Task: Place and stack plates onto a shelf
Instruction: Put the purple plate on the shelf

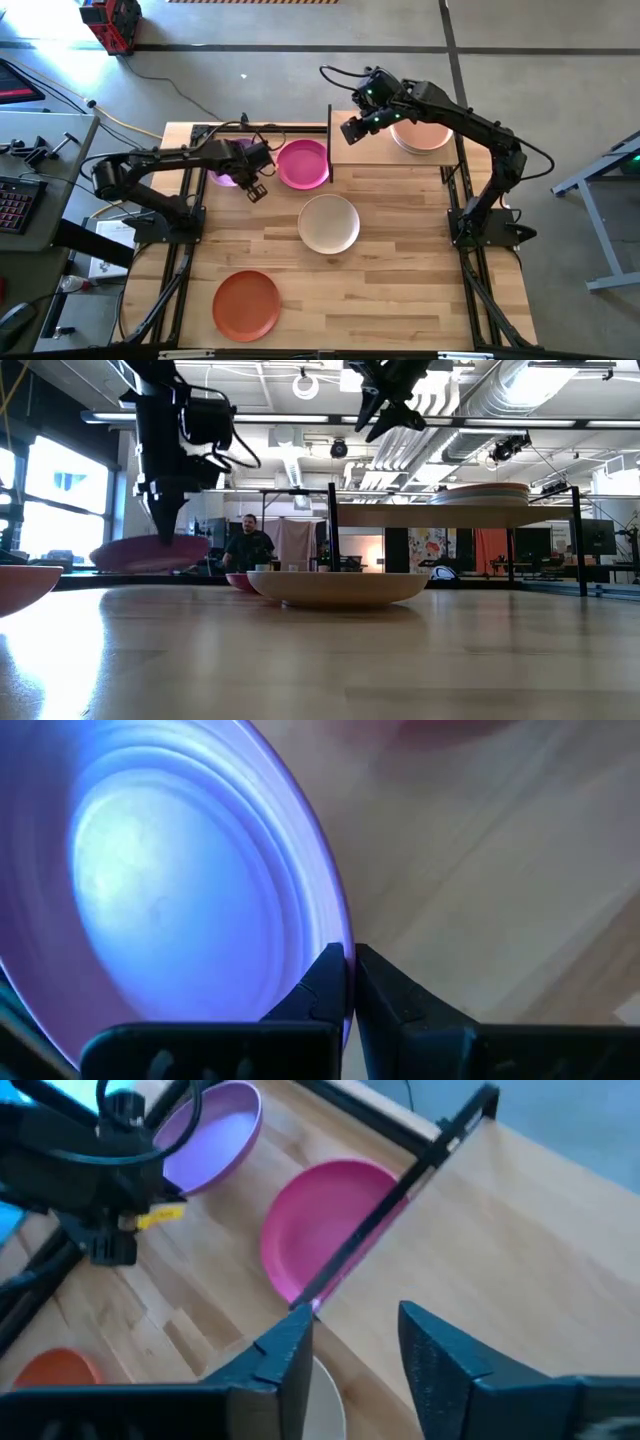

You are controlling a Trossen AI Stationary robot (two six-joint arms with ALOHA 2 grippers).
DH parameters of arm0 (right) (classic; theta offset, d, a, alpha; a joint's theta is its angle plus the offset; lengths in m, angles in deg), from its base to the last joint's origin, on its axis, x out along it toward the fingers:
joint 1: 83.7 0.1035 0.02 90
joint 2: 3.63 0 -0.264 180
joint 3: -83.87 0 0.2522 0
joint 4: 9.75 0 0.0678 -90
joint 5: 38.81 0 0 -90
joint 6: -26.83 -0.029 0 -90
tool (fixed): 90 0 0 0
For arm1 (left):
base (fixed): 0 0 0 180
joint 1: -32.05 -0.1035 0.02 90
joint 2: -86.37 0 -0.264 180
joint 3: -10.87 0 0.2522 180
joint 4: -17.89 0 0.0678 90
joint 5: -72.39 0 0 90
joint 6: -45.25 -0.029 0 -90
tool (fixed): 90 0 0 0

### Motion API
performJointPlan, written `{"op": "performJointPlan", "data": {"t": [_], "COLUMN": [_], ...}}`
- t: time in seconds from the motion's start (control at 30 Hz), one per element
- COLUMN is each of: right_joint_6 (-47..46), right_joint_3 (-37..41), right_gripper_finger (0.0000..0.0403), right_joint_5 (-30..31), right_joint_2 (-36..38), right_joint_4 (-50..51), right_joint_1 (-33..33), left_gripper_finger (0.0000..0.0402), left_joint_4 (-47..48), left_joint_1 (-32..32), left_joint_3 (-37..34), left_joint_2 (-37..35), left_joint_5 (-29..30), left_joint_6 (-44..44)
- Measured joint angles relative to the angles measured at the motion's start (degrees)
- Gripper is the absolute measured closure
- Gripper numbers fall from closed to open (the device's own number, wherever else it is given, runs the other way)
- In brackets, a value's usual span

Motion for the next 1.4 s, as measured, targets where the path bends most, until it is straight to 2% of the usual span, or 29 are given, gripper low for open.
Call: {"op": "performJointPlan", "data": {"t": [0.13,0.4,0.63,0.8,0.9,1.13,1.4], "right_joint_6": [-0.28,0.22,1.16,5.07,8.25,15.25,15.82], "right_joint_3": [0.0,0.0,0.0,-0.19,-2.03,-7.75,-9.53], "right_gripper_finger": [0.0261,0.0258,0.0258,0.0258,0.0258,0.0258,0.0258], "right_joint_5": [0.58,0.53,0.24,-2.82,-2.88,2.78,6.59], "right_joint_2": [0.0,0.0,0.0,0.0,-0.02,0.04,-0.29], "right_joint_4": [-3.33,-13.74,-27.19,-37.34,-38.03,-35.47,-29.22], "right_joint_1": [-0.07,-1.46,-4.1,-5.56,-5.79,-5.81,-5.81], "left_gripper_finger": [0.0401,0.0401,0.0401,0.0401,0.0401,0.0401,0.0401], "left_joint_4": [3.09,8.36,9.44,9.04,8.51,6.41,-0.06], "left_joint_1": [0.0,0.81,2.8,4.29,4.8,5.29,5.29], "left_joint_3": [3.87,14.08,22.85,27.51,29.43,30.05,30.05], "left_joint_2": [-0.03,-0.05,-0.05,-0.05,-0.05,-0.04,0.1], "left_joint_5": [1.99,6.86,12.79,17.97,20.62,26.23,27.1], "left_joint_6": [-3.79,-13.98,-29.17,-42.39,-50.43,-66.89,-75.69]}}
